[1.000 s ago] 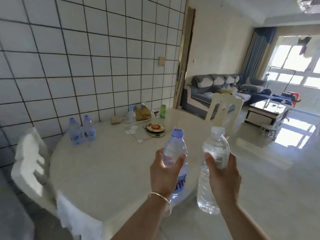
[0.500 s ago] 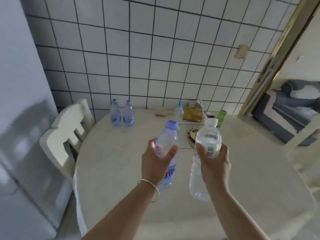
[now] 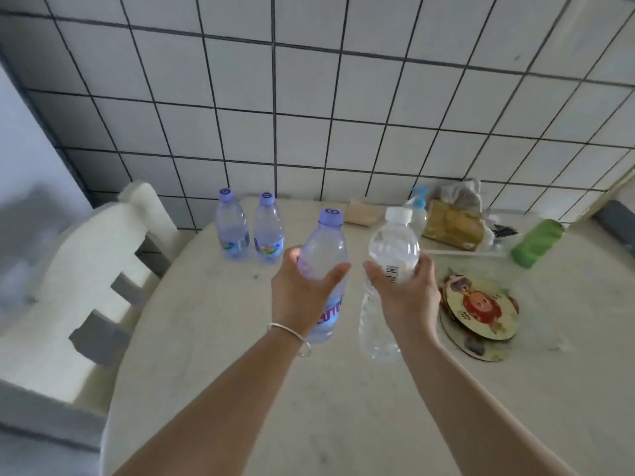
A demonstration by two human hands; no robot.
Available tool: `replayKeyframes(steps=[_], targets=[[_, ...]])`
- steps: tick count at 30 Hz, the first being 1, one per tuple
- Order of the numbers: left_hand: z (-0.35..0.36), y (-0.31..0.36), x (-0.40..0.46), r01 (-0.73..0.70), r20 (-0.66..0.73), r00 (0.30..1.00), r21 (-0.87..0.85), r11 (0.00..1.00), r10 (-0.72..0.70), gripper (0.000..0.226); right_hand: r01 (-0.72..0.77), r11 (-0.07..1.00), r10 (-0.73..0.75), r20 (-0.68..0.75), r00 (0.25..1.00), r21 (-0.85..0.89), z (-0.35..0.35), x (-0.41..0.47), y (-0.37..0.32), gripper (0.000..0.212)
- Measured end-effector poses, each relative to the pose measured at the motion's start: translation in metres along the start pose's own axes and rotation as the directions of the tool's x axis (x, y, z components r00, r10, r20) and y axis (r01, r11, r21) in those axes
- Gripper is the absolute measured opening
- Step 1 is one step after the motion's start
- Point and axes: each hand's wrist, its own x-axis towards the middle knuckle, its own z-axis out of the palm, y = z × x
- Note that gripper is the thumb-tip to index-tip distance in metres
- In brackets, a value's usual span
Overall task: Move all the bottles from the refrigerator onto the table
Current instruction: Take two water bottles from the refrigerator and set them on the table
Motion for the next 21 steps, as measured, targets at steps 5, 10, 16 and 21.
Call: replayKeyframes(steps=[5, 10, 16, 21], targets=[[0.024, -0.015, 0.075, -0.037, 0.009, 0.999, 0.094, 0.995, 0.036, 0.057, -0.095, 0.995, 0.096, 0.024, 0.995, -0.024, 0.052, 0.071, 0.012, 0.047], [0.051, -0.044, 0.133, -0.095, 0.031, 0.995, 0.145, 0.985, 0.091, 0.066, -0.076, 0.995, 0.078, 0.022, 0.997, -0.067, 0.084, 0.117, 0.027, 0.049], [0.072, -0.072, 0.174, -0.093, -0.005, 0.995, 0.189, 0.978, 0.095, 0.065, -0.068, 0.985, 0.07, 0.008, 0.997, -0.16, 0.114, 0.154, 0.049, 0.067], [0.08, -0.086, 0.187, -0.08, -0.069, 0.993, 0.17, 0.982, 0.093, 0.06, -0.072, 0.991, 0.077, 0.045, 0.996, -0.113, 0.13, 0.172, 0.065, 0.067]])
